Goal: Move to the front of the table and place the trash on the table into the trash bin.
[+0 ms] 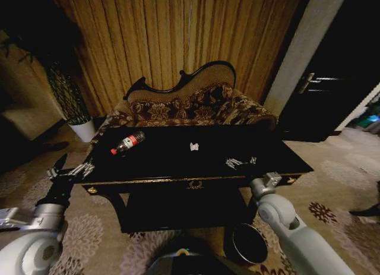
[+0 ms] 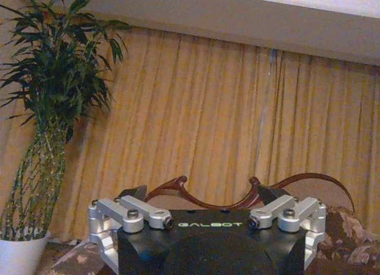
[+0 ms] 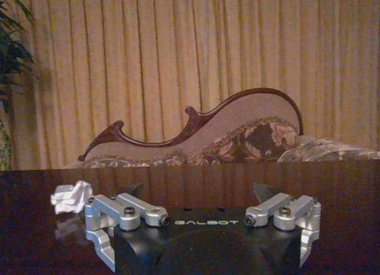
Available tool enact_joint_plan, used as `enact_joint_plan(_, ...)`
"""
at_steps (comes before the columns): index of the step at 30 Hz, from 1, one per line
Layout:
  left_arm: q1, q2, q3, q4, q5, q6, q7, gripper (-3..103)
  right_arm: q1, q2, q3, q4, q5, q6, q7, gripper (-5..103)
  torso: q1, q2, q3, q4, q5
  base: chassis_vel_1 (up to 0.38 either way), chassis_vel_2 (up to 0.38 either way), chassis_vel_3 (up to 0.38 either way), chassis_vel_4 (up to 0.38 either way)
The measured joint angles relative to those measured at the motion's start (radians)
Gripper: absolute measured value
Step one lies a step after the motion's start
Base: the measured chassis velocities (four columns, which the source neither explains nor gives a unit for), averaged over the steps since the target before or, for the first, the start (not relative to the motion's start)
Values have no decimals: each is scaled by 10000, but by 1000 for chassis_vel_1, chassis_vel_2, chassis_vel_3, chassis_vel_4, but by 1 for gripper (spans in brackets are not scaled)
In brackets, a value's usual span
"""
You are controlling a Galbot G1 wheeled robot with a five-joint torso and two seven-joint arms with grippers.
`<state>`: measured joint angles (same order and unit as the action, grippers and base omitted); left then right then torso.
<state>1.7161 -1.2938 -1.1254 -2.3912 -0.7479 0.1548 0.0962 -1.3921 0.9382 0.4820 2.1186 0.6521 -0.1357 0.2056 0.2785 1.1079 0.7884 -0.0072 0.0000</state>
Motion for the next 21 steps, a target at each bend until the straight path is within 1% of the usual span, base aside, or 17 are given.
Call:
enact_joint_plan(3,92,-37,-18,-63,53,-1,1,100,251,-440,-349,-53,279,-126,-6,100,-5,3,-3,-1,-1,0,0,0,0)
enact_joint_plan(4,92,-37,-18,-63,53,-1,1,100,251,-440,-349,-53,279,-126,-6,100,-5,3,-3,-1,-1,0,0,0,0)
enact_joint_plan(6,145,-100,-18,-110,156,-26,6,100,575,-843,-648,-100,609,-251,-27,100,-5,3,-2,1,-1,0,0,0,0)
enact_joint_plan(7,154,-111,-20,-124,163,-29,7,100,664,-934,-719,-107,697,-272,-30,100,-5,3,-2,1,-2,0,0,0,0)
enact_joint_plan(8,185,-147,-44,-173,181,-36,7,100,995,-1283,-955,-146,1074,-358,-38,100,-4,2,-1,2,0,0,0,0,0)
enact_joint_plan(9,185,-147,-44,-173,181,-36,7,100,995,-1283,-955,-146,1074,-358,-38,100,-4,2,-1,2,0,0,0,0,0)
enact_joint_plan(12,280,-176,-86,-235,205,-39,1,100,1762,-2016,-1501,-282,1883,-549,-42,100,-3,2,-1,1,-1,0,0,0,0)
enact_joint_plan(13,280,-176,-86,-235,205,-39,1,100,1762,-2016,-1501,-282,1883,-549,-42,100,-3,2,-1,1,-1,0,0,0,0)
enact_joint_plan(16,336,-261,-108,-282,249,-39,-10,100,2627,-2511,-2151,-440,2529,-663,-38,100,-3,2,-1,0,0,0,0,0,0)
enact_joint_plan(18,341,-293,-110,-287,288,-38,-19,100,2869,-2607,-2346,-482,2646,-679,-36,100,-4,2,-2,0,0,0,0,0,0)
enact_joint_plan(21,382,-476,-110,-350,414,-38,-29,100,4333,-2896,-3499,-775,3328,-816,-2,100,-2,1,0,3,-2,0,0,0,0)
